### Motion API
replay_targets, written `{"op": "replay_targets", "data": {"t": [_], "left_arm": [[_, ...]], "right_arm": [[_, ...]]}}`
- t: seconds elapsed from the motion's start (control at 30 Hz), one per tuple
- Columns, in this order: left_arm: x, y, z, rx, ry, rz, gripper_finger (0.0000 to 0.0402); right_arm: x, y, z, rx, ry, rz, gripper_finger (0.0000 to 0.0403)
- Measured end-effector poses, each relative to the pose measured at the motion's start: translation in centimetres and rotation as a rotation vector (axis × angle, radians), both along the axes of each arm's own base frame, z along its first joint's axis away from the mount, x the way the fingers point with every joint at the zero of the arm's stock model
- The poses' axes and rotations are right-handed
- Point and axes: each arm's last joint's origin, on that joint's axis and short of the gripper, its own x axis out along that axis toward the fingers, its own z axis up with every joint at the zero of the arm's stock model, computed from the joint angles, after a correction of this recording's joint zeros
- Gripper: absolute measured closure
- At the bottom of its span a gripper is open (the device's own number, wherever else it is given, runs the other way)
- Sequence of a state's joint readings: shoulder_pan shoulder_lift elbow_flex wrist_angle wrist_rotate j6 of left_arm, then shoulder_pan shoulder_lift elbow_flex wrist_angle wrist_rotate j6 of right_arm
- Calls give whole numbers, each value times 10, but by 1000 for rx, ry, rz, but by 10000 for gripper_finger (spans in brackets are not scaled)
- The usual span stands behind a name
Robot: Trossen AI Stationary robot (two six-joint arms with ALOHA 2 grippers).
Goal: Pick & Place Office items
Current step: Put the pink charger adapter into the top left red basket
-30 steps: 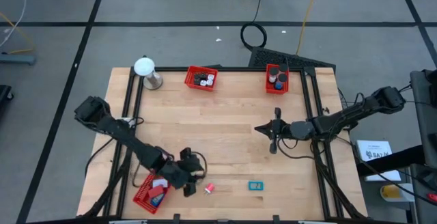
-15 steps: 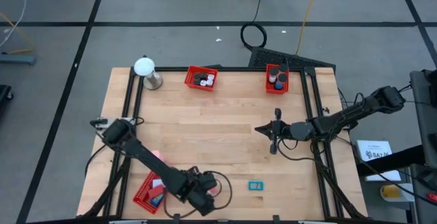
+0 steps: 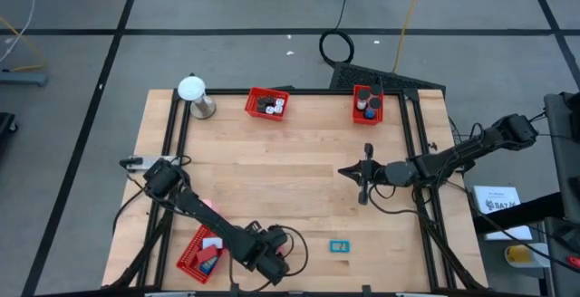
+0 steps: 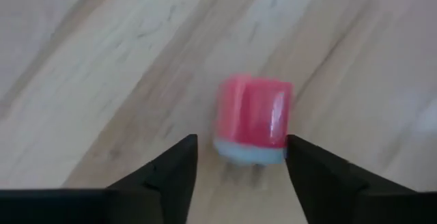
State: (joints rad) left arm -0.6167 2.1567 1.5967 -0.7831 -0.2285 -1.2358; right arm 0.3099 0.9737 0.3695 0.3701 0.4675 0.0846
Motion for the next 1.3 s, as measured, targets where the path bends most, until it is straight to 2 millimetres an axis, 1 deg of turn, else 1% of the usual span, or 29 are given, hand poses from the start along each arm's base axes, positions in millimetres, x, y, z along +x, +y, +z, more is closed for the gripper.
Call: {"op": "replay_targets", "data": {"t": [0.2,0.3,0.37,0.5,0.6,0.67,0.73,0.8,0.87,0.9,0.97,1.1,1.13,1.2,1.3], "left_arm": [[0,6,0,67,13,-28,274],[1,16,4,82,65,-96,315],[0,29,13,104,111,-148,337],[-3,60,47,145,143,-229,369],[-4,81,70,153,132,-255,374],[-4,88,80,148,106,-257,361],[-5,88,83,144,97,-256,337],[-7,84,82,141,101,-263,313],[-9,81,81,144,108,-271,304],[-9,80,81,144,110,-274,306],[-9,80,79,149,122,-273,324],[-9,84,78,180,135,-266,385],[-9,84,79,203,128,-261,393],[-10,84,79,222,129,-266,392],[-10,83,77,178,134,-274,357]], "right_arm": [[0,0,0,1,-2,0,401],[0,0,0,1,-2,0,401],[0,0,0,1,-2,0,401],[0,0,0,0,1,0,401],[0,0,0,-1,4,0,401],[0,0,-1,-2,6,0,401],[0,0,-1,-2,10,1,401],[0,0,-1,-3,10,1,401],[0,0,-1,-3,11,1,401],[0,0,-1,-3,12,1,401],[0,0,-1,-4,14,1,401],[0,0,-1,-5,16,1,401],[0,0,-1,-5,16,1,401],[0,0,-1,-4,16,1,401],[0,0,-1,-4,16,2,401]]}}
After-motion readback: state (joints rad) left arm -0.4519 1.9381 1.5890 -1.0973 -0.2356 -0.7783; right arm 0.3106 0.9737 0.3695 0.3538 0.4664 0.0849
